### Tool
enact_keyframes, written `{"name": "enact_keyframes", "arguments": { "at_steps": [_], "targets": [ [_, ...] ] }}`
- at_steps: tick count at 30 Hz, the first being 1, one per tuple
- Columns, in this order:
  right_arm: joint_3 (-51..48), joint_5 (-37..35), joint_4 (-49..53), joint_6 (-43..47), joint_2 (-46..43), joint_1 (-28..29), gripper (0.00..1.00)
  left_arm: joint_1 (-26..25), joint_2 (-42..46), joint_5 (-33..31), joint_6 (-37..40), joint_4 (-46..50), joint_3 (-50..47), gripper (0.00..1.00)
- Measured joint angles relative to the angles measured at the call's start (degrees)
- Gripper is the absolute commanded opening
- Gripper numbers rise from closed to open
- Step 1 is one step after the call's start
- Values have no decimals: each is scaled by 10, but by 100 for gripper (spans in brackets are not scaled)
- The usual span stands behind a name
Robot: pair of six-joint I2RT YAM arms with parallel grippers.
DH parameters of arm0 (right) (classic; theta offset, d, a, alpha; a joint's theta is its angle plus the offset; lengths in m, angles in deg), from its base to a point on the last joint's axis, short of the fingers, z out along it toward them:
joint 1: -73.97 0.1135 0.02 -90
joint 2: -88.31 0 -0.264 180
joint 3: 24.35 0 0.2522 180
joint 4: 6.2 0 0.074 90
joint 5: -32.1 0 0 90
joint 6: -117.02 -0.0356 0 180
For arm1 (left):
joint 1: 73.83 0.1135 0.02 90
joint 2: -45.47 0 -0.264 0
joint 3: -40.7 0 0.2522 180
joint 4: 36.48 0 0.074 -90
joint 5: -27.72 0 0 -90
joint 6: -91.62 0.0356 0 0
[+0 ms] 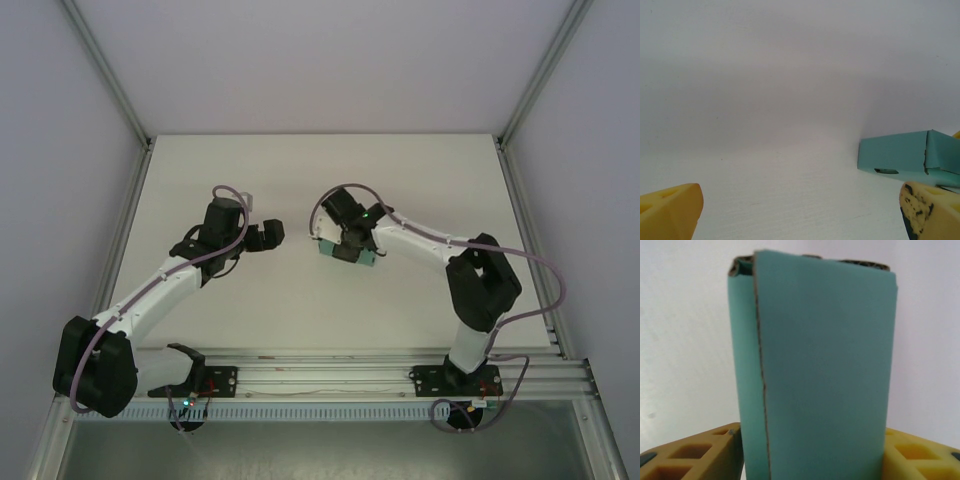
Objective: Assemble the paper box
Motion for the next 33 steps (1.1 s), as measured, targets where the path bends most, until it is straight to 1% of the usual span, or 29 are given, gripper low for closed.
{"name": "enact_keyframes", "arguments": {
  "at_steps": [5,6,9,10,13,14,16,19,22,26,28,29,31,33],
  "targets": [
    [-43,-110,-112,54,12,38,61,0,0,0,0,0,-1,100],
    [-52,-125,-128,63,15,43,63,0,0,0,0,0,-2,100],
    [-68,-155,-146,78,29,54,84,0,2,0,3,0,-6,100],
    [-68,-159,-145,75,32,57,89,0,2,0,3,1,-7,100],
    [-68,-162,-129,61,31,65,98,0,4,0,4,2,-10,100],
    [-68,-158,-120,54,28,69,100,0,5,0,4,2,-10,100],
    [-68,-143,-97,39,20,75,100,0,7,0,4,2,-11,100],
    [-68,-98,-60,15,-11,83,100,0,7,0,4,2,-12,100],
    [-80,-47,-45,-1,-68,84,100,0,7,5,3,2,-16,100],
    [-116,11,-52,-22,-148,75,100,0,5,34,2,-7,-25,100],
    [-131,25,-69,-51,-170,56,100,0,3,61,-5,-26,-35,100],
    [-133,34,-76,-76,-175,38,100,0,0,83,-14,-45,-43,100],
    [-124,53,-92,-138,-168,-11,98,-5,-13,127,-35,-90,-62,100],
    [-99,73,-97,-203,-144,-69,96,-21,-37,160,-58,-131,-73,100]
  ]
}}
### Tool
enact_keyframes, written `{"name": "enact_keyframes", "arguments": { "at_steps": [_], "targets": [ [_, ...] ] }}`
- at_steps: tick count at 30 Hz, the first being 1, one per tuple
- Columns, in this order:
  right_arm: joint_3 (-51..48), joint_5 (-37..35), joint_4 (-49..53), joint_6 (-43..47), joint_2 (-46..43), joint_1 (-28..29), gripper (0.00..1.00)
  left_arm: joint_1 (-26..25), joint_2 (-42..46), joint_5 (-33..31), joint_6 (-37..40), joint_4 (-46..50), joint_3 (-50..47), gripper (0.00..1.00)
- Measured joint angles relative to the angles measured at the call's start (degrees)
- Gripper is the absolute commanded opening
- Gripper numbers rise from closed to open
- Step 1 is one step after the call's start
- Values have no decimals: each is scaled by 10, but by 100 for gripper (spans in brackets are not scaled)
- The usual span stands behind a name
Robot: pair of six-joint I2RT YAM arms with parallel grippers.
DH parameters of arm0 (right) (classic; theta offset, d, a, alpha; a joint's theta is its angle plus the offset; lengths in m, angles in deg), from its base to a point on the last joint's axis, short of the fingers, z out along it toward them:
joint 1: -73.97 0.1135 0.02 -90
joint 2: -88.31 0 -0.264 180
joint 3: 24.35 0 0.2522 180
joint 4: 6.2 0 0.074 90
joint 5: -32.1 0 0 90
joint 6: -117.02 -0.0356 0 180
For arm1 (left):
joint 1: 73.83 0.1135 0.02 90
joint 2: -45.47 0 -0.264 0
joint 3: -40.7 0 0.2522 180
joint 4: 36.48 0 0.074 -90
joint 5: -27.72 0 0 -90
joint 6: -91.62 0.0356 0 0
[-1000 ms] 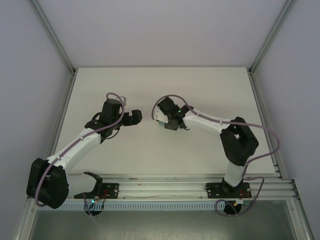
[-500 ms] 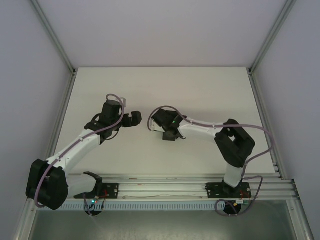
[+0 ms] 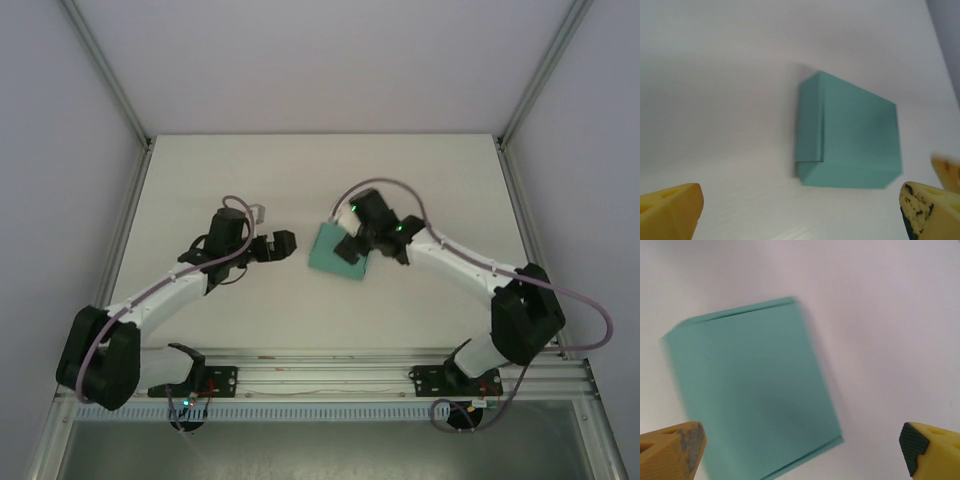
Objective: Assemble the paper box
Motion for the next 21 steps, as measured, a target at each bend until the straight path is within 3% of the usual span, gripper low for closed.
{"name": "enact_keyframes", "arguments": {
  "at_steps": [5,14,21],
  "targets": [
    [74,57,-11,-130,103,-97,92,-85,-96,51,-47,-77,6,100],
    [95,125,-6,-200,197,-94,88,-99,-203,93,-89,-144,40,97],
    [119,188,1,-218,229,-95,67,-99,-242,93,-92,-162,64,93]
  ]
}}
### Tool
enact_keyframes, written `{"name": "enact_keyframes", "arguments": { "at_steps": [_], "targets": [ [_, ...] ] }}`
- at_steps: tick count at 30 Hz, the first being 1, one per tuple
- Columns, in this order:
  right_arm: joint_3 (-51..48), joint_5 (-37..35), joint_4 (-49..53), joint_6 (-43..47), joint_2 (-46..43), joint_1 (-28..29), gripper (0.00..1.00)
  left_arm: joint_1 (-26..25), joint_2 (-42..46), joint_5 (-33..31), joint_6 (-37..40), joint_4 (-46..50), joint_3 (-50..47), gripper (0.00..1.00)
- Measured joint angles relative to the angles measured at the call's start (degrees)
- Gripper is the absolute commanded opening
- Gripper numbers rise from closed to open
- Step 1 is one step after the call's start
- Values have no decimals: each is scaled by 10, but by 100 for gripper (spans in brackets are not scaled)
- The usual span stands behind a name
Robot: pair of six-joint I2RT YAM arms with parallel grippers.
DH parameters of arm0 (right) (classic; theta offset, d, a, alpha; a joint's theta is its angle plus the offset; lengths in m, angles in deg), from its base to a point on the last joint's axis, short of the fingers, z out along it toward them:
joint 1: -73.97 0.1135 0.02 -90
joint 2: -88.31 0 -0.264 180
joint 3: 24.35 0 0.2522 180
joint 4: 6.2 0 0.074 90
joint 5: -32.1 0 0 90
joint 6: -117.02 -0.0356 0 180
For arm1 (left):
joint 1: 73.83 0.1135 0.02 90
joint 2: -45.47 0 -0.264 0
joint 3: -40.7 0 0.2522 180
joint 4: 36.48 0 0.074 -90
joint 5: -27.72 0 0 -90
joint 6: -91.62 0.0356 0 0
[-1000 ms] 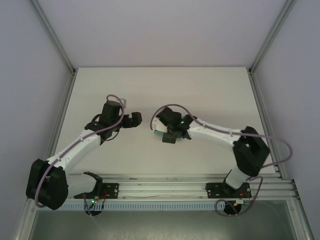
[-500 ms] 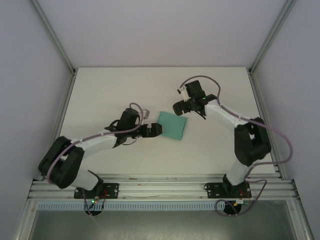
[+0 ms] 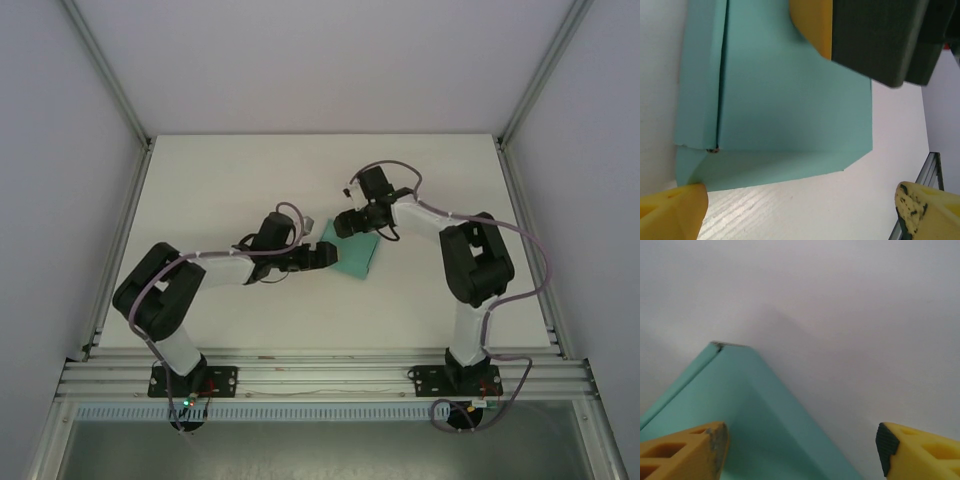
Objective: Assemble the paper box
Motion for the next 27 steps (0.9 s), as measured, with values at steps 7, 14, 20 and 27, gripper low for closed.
{"name": "enact_keyframes", "arguments": {
  "at_steps": [7,14,20,27],
  "targets": [
    [-14,60,-7,-42,2,-6,49,3,-35,-21,-11,3,26,90],
    [-83,76,-69,-140,-33,-5,45,8,-49,-57,-14,28,51,87],
    [-160,51,-156,-255,-71,20,41,8,-59,-92,-13,63,70,82],
    [-229,11,-260,-367,-95,40,35,3,-67,-124,-14,84,80,72]
  ]
}}
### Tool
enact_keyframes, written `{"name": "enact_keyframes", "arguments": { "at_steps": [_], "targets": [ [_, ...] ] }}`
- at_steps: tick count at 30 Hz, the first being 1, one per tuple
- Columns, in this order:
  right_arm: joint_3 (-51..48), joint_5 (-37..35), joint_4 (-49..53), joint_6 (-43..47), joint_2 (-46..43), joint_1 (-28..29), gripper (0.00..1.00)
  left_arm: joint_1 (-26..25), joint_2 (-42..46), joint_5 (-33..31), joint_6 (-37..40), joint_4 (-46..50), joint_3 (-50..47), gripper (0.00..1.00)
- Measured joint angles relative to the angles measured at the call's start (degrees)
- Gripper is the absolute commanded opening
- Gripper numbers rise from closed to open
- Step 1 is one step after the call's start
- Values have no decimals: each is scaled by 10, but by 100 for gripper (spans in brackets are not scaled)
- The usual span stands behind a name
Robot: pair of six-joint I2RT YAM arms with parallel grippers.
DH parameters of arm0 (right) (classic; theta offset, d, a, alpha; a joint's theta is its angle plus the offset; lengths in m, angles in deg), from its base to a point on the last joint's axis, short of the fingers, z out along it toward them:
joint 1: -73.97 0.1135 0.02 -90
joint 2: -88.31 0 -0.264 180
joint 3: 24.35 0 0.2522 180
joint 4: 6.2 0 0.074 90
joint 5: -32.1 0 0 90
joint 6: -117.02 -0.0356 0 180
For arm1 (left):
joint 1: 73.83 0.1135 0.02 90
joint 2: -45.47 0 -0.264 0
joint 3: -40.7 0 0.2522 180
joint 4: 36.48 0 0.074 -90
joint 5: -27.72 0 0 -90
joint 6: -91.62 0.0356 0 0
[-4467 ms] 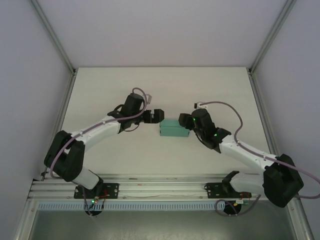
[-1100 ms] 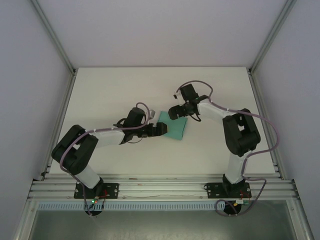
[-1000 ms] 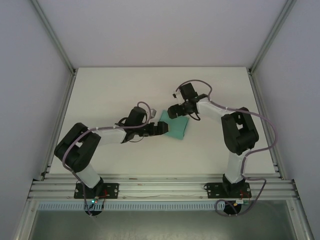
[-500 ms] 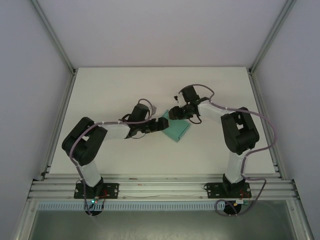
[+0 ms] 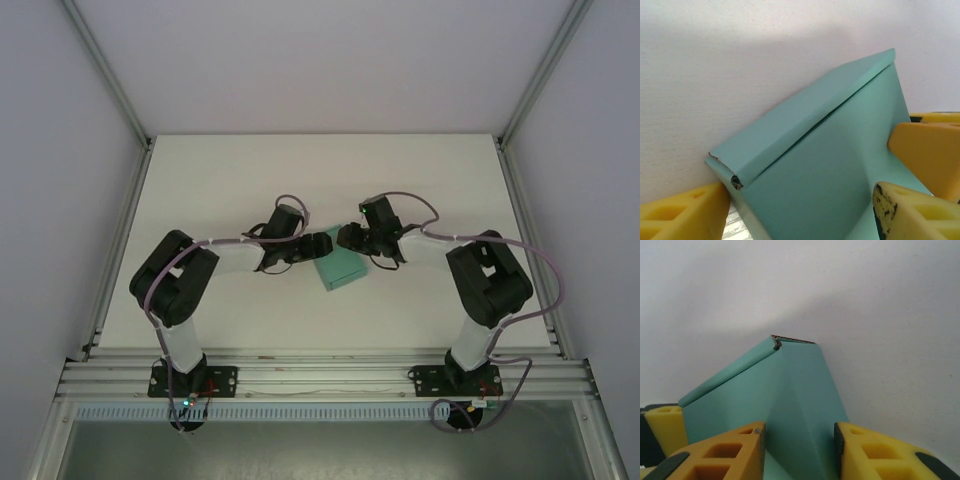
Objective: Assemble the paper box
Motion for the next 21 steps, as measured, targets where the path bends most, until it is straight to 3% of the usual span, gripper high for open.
{"name": "enact_keyframes", "arguments": {
  "at_steps": [3,11,17,21],
  "targets": [
    [-10,-6,-25,-27,0,3,34,-1,-2,-9,-4,-1,0,64],
    [-17,-31,-73,-61,13,4,31,8,-16,-28,-31,-43,-2,25],
    [-20,-42,-90,-67,17,4,31,9,-24,-40,-49,-66,-2,13],
    [-19,-46,-93,-66,19,4,31,9,-25,-43,-55,-71,-2,13]
  ]
}}
